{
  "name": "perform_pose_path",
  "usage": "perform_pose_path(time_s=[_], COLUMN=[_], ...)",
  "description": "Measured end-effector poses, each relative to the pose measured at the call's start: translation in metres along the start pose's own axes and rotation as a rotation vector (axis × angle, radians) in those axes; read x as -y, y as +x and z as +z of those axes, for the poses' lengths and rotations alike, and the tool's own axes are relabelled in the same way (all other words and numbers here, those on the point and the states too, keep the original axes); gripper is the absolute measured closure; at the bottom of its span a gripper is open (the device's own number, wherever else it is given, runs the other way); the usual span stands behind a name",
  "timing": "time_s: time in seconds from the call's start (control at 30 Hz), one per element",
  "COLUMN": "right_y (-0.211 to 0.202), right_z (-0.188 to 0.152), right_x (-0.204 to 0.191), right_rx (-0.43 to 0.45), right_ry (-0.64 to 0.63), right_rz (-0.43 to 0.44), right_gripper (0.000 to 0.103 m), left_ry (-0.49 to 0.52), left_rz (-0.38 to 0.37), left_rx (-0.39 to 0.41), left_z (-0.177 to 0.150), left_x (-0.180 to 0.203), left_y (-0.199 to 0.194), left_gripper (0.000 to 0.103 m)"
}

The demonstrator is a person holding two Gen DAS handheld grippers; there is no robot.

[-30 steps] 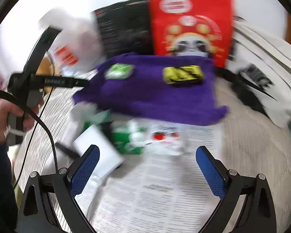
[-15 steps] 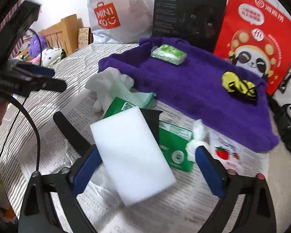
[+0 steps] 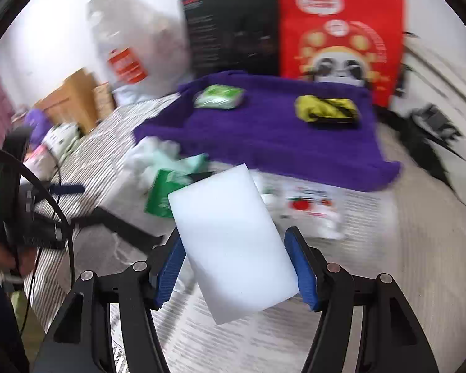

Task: Organize soft objects
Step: 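Grasp the white sponge block with the right tool while the left tool moves to the black strap, then grasp the black watch strap with the left tool while the right tool holds the sponge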

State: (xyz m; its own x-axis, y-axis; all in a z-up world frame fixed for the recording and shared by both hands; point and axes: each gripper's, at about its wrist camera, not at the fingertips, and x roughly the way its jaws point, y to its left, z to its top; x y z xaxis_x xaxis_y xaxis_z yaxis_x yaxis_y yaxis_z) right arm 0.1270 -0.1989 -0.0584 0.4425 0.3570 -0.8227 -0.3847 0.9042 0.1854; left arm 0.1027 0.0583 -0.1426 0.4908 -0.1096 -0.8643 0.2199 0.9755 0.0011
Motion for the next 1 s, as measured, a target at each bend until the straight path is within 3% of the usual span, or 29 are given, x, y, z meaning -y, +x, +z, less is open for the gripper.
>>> perform_pose_path(time_s=[0.1,0.23,0.37,0.47,0.53,0.67,0.77,0.83,0.97,1.0], right_y=[-0.017,-0.035,-0.043,-0.046,-0.047,-0.043,-0.042,-0.045,-0.051,-0.051], right_z=[0.003,0.009,0.013,0.01,0.006,-0.002,-0.006,-0.008,-0.011,-0.012], right_x=[0.012,0.024,0.026,0.027,0.027,0.03,0.033,0.036,0.041,0.042], right_rx=[0.021,0.056,0.086,0.094,0.098,0.087,0.077,0.077,0.094,0.094], right_ry=[0.044,0.092,0.125,0.133,0.132,0.148,0.156,0.161,0.171,0.173], right_rz=[-0.038,-0.045,-0.023,0.0,0.009,0.023,0.025,0.024,0.03,0.034], right_gripper=[0.039,0.038,0.037,0.037,0.037,0.037,0.037,0.037,0.037,0.037], left_ry=[0.085,0.121,0.223,0.287,0.325,0.245,0.118,0.086,0.161,0.193], left_rz=[0.047,-0.012,0.004,-0.025,-0.012,-0.012,0.046,0.058,0.005,-0.012], left_rx=[-0.014,0.003,-0.032,-0.032,-0.021,-0.023,-0.017,-0.019,-0.013,-0.005], left_z=[-0.002,0.008,0.017,0.018,0.02,0.03,0.035,0.033,0.02,0.02], left_x=[0.013,0.021,0.037,0.05,0.056,0.044,0.025,0.018,0.027,0.032], left_y=[0.007,0.006,0.016,0.016,0.017,0.025,0.028,0.028,0.02,0.018], left_gripper=[0.012,0.012,0.012,0.012,0.007,0.003,0.003,0.005,0.01,0.016])
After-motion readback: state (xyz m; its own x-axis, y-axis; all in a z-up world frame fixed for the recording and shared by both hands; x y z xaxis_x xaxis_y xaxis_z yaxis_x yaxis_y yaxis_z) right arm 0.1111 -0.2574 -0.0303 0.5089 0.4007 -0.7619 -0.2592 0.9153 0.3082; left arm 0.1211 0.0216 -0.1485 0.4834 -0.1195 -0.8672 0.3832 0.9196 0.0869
